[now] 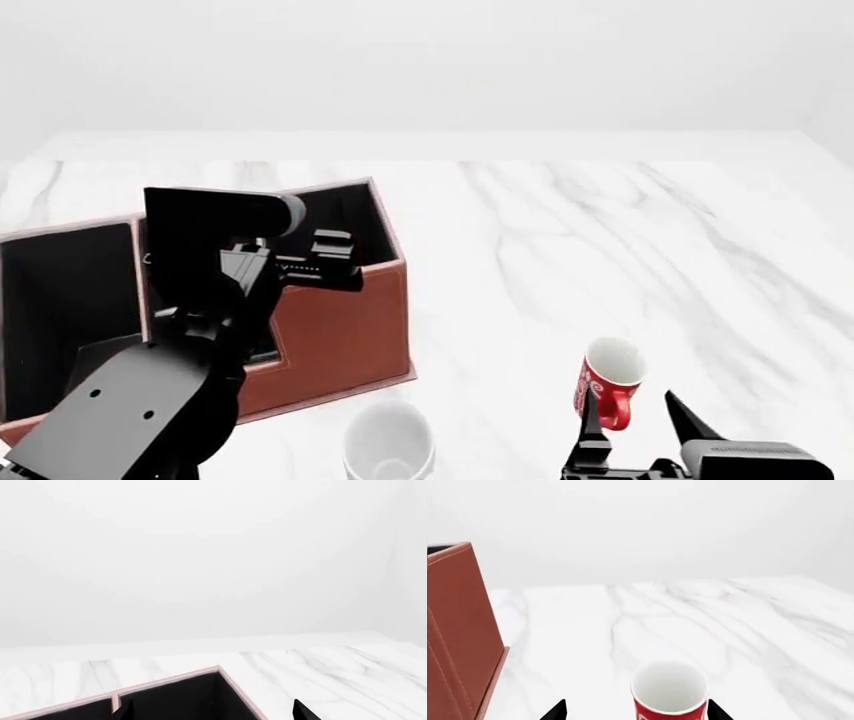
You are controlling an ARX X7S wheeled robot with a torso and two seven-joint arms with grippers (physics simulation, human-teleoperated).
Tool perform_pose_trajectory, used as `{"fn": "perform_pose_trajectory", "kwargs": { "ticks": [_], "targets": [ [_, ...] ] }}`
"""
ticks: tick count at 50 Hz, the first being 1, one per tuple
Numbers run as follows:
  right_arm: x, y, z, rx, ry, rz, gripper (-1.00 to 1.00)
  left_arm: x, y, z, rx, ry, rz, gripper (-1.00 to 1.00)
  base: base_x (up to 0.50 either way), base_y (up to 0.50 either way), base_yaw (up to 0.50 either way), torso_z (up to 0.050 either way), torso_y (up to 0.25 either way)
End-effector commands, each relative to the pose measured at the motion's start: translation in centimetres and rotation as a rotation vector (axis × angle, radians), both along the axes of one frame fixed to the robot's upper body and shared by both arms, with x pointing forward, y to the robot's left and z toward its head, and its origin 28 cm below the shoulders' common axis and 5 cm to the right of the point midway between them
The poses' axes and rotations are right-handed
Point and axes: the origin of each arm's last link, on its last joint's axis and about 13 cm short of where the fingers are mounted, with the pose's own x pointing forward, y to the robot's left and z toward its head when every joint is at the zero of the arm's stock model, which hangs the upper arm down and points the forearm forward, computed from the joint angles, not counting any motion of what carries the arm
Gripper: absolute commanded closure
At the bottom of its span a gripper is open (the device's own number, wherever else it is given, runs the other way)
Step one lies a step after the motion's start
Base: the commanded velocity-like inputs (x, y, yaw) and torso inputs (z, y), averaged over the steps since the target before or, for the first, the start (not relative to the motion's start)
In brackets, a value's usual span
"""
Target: Pick up the red mug and place it to the right of the caddy.
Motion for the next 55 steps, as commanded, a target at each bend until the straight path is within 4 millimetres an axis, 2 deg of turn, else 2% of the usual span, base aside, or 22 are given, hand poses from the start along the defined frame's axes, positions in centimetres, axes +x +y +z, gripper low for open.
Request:
{"fn": "perform_pose_trajectory", "kwargs": {
  "ticks": [1,15,22,41,55],
  "targets": [
    [0.3,-0.1,-0.9,0.002,0.036,-0.008,-1.00,0.0,0.0,0.1,0.001,-0.001,0.002,-1.00,0.00,0.00,0.00,0.000,0.000],
    [0.5,0.0,-1.4,0.005,0.055,-0.008,-1.00,0.0,0.1,0.0,0.000,-0.001,0.003,-1.00,0.00,0.00,0.00,0.000,0.000],
    [1.3,-0.1,-2.2,-0.022,0.141,-0.074,-1.00,0.0,0.2,-0.1,0.001,0.003,0.008,-1.00,0.00,0.00,0.00,0.000,0.000],
    [1.4,-0.1,-2.3,-0.020,0.144,-0.075,-1.00,0.0,0.2,-0.1,0.001,0.004,0.010,-1.00,0.00,0.00,0.00,0.000,0.000],
    [2.1,-0.4,-3.2,-0.039,0.200,-0.101,-1.00,0.1,0.2,-0.3,-0.002,0.009,0.007,-1.00,0.00,0.00,0.00,0.000,0.000]
  ]
}}
